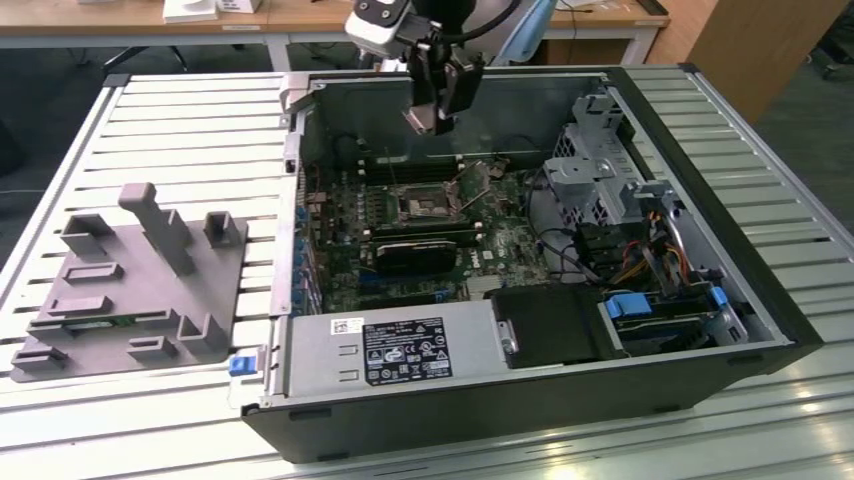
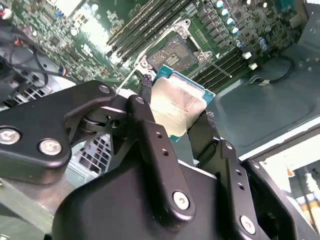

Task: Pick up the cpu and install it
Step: 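Place the cpu into insertion slot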

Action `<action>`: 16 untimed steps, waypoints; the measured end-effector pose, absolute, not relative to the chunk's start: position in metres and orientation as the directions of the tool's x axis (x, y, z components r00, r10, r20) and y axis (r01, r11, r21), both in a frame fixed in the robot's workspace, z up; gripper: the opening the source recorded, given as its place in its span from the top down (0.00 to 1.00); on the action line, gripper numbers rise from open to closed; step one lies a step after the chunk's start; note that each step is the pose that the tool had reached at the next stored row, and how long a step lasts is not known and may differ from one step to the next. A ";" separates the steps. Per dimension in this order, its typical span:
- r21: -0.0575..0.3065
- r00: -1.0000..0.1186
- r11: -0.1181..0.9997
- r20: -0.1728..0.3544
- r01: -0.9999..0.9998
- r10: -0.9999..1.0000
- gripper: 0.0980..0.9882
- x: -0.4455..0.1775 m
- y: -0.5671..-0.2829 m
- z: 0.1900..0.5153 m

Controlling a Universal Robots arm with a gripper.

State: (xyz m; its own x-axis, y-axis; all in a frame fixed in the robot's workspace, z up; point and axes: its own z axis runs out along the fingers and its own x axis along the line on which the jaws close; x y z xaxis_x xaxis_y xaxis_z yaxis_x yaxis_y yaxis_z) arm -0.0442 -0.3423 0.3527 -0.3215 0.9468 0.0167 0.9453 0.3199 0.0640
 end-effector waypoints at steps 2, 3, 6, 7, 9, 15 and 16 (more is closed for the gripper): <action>0.064 -0.295 0.293 0.016 0.954 0.956 0.50 -0.044 -0.342 0.352; 0.064 -0.281 0.279 0.016 0.958 0.960 0.50 -0.044 -0.342 0.352; 0.063 -0.242 0.240 0.015 0.969 0.970 0.50 -0.044 -0.342 0.351; 0.062 -0.230 0.229 0.014 0.971 0.973 0.50 -0.044 -0.342 0.350; 0.062 -0.213 0.212 0.012 0.975 0.977 0.50 -0.044 -0.342 0.348; 0.063 -0.150 0.149 0.011 0.987 0.989 0.50 -0.044 -0.342 0.343; 0.063 -0.141 0.140 0.011 0.988 0.990 0.50 -0.044 -0.342 0.342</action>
